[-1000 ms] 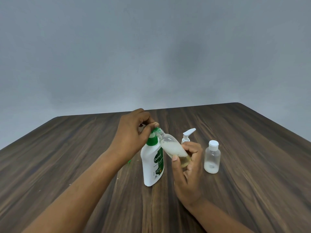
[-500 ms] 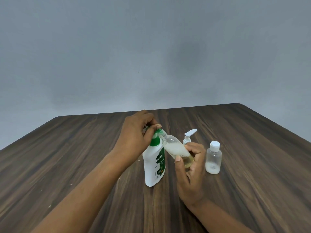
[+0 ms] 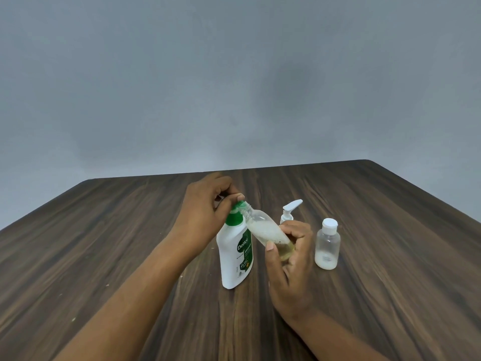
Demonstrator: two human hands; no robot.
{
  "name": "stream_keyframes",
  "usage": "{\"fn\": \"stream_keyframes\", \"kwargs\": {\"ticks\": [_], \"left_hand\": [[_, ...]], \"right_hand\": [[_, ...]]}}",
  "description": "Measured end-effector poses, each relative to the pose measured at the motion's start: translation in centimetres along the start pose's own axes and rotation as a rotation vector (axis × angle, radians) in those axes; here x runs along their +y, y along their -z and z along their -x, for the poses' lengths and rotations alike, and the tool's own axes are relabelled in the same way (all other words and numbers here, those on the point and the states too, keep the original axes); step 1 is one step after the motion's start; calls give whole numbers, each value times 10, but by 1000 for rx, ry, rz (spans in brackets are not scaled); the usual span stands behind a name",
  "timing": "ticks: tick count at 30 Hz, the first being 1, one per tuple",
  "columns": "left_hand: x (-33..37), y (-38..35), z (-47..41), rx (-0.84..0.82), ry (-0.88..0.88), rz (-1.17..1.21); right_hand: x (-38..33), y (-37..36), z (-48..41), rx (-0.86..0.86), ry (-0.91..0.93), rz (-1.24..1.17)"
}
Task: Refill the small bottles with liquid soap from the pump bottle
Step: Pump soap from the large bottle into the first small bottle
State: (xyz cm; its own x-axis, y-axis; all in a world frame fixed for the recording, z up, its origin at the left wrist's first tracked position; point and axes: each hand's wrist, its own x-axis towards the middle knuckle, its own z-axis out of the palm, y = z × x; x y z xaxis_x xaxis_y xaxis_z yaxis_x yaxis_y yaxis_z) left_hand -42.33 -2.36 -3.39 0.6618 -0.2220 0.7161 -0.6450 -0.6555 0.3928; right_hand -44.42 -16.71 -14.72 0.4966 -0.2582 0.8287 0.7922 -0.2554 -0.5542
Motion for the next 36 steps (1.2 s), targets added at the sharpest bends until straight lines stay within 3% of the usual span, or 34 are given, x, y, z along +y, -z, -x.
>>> {"fn": "stream_keyframes", "kwargs": {"ticks": [36], "left_hand": [[2,-1,1,89,56,63]], "right_hand": [[-1,-4,0,11,4,-15]]}}
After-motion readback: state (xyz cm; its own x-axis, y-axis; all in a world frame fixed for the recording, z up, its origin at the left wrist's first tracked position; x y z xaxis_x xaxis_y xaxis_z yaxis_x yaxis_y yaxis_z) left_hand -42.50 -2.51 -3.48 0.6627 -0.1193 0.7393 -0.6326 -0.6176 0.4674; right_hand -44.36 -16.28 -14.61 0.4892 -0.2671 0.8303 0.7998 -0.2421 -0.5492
